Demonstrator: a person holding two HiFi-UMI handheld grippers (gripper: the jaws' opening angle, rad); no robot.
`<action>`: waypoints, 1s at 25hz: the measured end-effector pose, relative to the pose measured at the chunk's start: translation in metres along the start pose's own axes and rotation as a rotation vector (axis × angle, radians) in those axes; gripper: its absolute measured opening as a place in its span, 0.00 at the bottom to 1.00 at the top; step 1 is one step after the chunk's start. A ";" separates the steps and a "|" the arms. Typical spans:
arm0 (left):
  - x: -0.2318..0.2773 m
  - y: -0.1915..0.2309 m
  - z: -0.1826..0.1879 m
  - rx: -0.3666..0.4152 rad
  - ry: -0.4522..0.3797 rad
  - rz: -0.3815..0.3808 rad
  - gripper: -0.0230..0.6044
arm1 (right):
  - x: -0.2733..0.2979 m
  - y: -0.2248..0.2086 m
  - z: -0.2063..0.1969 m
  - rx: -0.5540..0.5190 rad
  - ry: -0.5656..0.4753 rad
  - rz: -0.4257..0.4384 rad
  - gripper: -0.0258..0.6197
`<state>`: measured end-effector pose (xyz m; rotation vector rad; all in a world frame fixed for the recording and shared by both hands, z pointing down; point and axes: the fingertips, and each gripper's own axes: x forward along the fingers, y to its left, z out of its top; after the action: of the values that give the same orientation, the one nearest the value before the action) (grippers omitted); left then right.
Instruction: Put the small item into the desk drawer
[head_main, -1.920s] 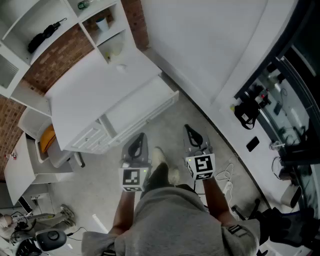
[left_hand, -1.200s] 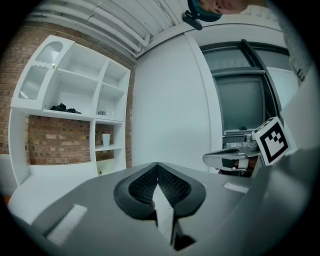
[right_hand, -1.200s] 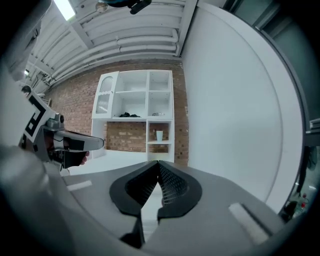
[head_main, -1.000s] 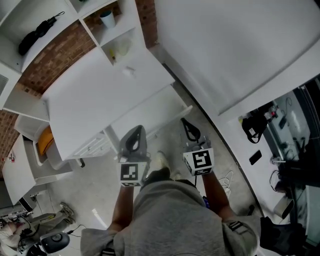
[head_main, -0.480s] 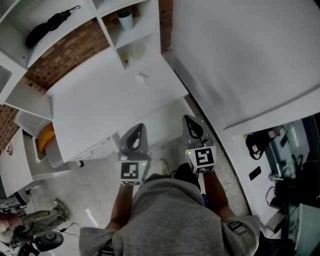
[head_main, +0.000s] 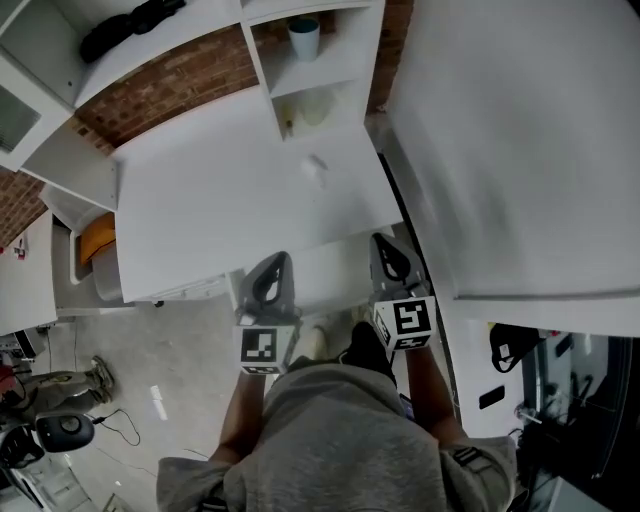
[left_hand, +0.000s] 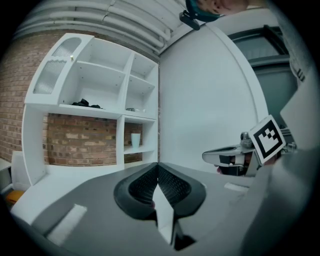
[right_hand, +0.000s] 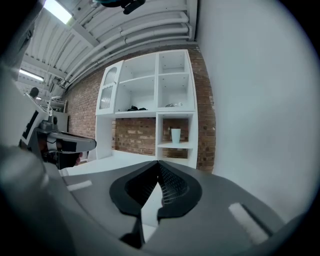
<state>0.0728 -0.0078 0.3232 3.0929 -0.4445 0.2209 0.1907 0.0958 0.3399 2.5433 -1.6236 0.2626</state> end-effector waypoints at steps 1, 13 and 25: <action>0.006 0.002 -0.001 -0.008 0.009 0.026 0.06 | 0.010 -0.004 0.000 -0.005 0.006 0.026 0.04; 0.068 0.044 -0.018 -0.089 0.055 0.270 0.06 | 0.125 -0.024 -0.019 -0.038 0.114 0.278 0.04; 0.113 0.080 -0.078 -0.162 0.149 0.406 0.06 | 0.215 -0.035 -0.075 -0.051 0.239 0.397 0.04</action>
<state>0.1467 -0.1140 0.4154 2.7728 -1.0235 0.3924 0.3047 -0.0663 0.4573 2.0397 -1.9876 0.5283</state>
